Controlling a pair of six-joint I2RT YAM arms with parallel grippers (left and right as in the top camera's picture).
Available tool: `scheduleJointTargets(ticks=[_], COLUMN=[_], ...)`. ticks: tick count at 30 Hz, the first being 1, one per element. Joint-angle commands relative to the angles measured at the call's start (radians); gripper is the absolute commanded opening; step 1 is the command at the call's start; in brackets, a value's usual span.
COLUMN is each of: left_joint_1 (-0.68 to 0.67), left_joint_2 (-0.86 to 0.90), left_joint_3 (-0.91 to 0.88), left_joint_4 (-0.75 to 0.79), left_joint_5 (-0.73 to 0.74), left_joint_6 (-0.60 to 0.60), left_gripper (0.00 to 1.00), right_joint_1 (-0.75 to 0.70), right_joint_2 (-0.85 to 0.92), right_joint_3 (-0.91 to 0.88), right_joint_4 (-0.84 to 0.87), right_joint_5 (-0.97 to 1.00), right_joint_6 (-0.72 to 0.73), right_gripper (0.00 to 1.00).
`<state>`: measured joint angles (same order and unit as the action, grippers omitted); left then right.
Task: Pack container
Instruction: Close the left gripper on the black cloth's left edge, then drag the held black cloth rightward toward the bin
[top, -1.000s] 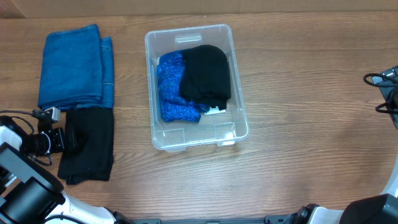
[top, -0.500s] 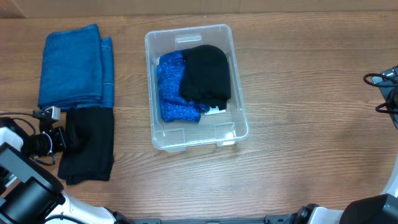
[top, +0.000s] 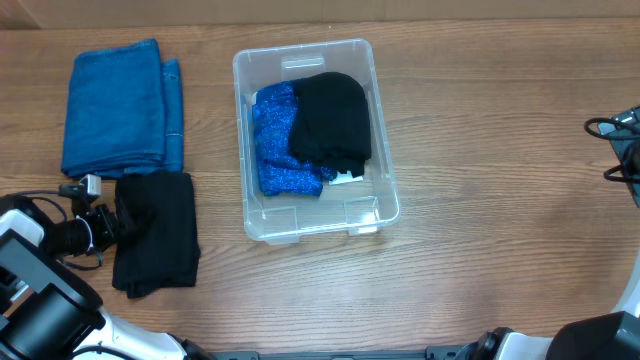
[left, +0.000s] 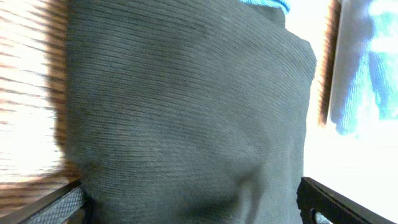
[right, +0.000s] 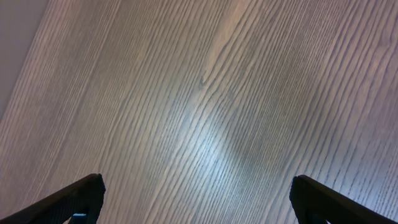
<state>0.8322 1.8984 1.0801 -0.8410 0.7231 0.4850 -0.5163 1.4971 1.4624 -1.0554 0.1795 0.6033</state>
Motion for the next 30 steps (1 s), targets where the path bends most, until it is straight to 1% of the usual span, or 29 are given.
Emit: scheduleJointTargets(ticks=[1, 6, 12, 17, 21, 23, 30], left_joint_1=[-0.003, 0.006, 0.023, 0.018, 0.003, -0.008, -0.015], left_joint_2=[0.011, 0.011, 0.011, 0.011, 0.011, 0.011, 0.011], left_joint_3=[-0.029, -0.029, -0.028, -0.031, -0.038, -0.059, -0.201], left_joint_4=[0.034, 0.087, 0.139, 0.108, 0.082, 0.080, 0.174], left_joint_5=[-0.134, -0.234, -0.240, -0.191, -0.124, -0.113, -0.101], left_joint_6=[-0.130, -0.153, -0.148, -0.116, -0.115, -0.115, -0.120], left_gripper=[1.00, 1.00, 1.00, 1.00, 1.00, 1.00, 1.00], right_joint_1=[-0.003, -0.003, -0.003, -0.003, -0.003, -0.003, -0.003], right_joint_2=[0.000, 0.000, 0.000, 0.000, 0.000, 0.000, 0.000], right_joint_3=[-0.005, -0.005, -0.005, -0.005, -0.005, -0.005, -0.005], right_joint_4=[0.006, 0.006, 0.006, 0.006, 0.006, 0.006, 0.006], right_joint_5=[-0.002, -0.002, -0.002, -0.002, -0.002, -0.002, -0.002], right_joint_6=[0.007, 0.007, 0.007, 0.007, 0.008, 0.008, 0.007], right_gripper=[1.00, 1.00, 1.00, 1.00, 1.00, 1.00, 1.00])
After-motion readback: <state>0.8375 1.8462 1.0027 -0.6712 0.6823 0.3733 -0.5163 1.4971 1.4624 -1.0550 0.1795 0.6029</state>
